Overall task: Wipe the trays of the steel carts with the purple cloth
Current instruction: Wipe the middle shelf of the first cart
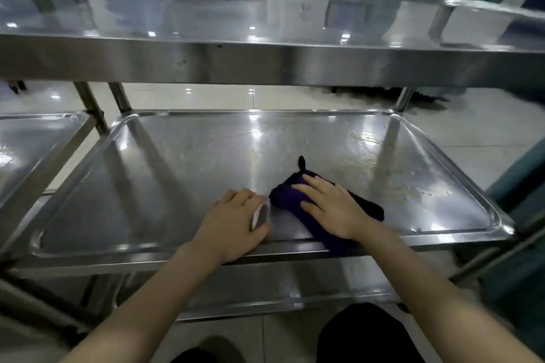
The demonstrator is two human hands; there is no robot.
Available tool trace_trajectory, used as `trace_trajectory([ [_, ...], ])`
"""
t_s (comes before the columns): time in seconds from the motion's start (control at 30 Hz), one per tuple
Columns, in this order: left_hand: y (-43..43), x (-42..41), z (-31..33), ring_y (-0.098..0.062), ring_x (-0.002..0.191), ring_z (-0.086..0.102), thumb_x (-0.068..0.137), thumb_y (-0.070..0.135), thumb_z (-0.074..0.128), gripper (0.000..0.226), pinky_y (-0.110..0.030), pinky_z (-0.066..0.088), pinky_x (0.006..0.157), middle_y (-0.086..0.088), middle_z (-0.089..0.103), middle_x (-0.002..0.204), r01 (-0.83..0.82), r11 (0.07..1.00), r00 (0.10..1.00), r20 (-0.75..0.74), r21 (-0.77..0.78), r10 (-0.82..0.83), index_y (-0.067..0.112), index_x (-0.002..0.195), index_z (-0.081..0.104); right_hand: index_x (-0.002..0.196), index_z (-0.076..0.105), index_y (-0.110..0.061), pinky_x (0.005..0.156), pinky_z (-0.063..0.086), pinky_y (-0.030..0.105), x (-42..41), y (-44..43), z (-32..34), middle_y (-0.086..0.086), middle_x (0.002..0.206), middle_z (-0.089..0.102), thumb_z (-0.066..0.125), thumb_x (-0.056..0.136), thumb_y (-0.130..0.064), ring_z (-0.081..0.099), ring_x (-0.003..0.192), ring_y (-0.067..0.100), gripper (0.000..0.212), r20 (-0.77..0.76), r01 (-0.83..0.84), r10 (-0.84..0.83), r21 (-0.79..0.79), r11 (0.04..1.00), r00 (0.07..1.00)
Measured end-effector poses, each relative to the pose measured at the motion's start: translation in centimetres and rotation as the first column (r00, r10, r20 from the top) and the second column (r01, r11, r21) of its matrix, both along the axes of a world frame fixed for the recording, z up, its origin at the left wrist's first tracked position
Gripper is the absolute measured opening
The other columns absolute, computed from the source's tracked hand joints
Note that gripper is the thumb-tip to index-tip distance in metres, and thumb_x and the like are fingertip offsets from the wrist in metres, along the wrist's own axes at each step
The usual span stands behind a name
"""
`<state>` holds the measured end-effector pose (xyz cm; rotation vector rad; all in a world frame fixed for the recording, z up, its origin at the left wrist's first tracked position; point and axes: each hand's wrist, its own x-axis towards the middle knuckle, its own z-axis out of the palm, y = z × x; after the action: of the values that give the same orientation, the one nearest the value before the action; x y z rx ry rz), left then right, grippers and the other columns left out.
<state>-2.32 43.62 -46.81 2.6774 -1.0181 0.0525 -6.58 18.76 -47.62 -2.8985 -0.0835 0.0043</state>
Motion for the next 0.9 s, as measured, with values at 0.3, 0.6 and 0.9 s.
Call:
trace_trajectory([
  [0.3,-1.1,-0.5,0.0,-0.02,0.121,0.04,0.088,0.068,0.034,0.067,-0.04,0.039,0.101,0.005,0.043,0.132,-0.048,0.996,0.999,0.024,0.071,0.047,0.038,0.147,0.024,0.149,0.028,-0.038,0.117,0.008,0.043,5.5,-2.1,0.4,-0.007,0.162,0.015,0.029,0.103,-0.043,0.011,0.148,0.016,0.046,0.013,0.212,-0.212,-0.002,0.977,0.977],
  [0.6,-6.8,-0.6,0.5,-0.017,0.114,0.052,0.093,0.046,0.051,0.051,-0.029,0.041,0.093,0.003,0.059,0.124,0.087,0.985,0.996,0.018,-0.15,-0.085,0.024,0.139,0.046,0.149,0.024,-0.043,0.118,0.012,0.042,-1.9,-5.1,-0.5,-0.009,0.162,0.015,0.02,0.099,-0.056,0.011,0.148,0.014,0.052,0.048,0.124,-0.123,-0.022,0.992,0.991],
  [0.9,-7.2,-0.7,0.0,-0.014,0.118,0.05,0.094,0.052,0.041,0.048,-0.029,0.036,0.102,0.01,0.055,0.129,0.033,0.991,0.998,0.05,-0.127,-0.026,0.032,0.138,0.041,0.149,0.024,-0.039,0.119,0.004,0.045,4.6,-8.1,0.3,-0.008,0.162,0.012,0.027,0.102,-0.047,0.009,0.149,0.016,0.048,0.006,0.345,-0.345,0.0,0.939,0.939],
])
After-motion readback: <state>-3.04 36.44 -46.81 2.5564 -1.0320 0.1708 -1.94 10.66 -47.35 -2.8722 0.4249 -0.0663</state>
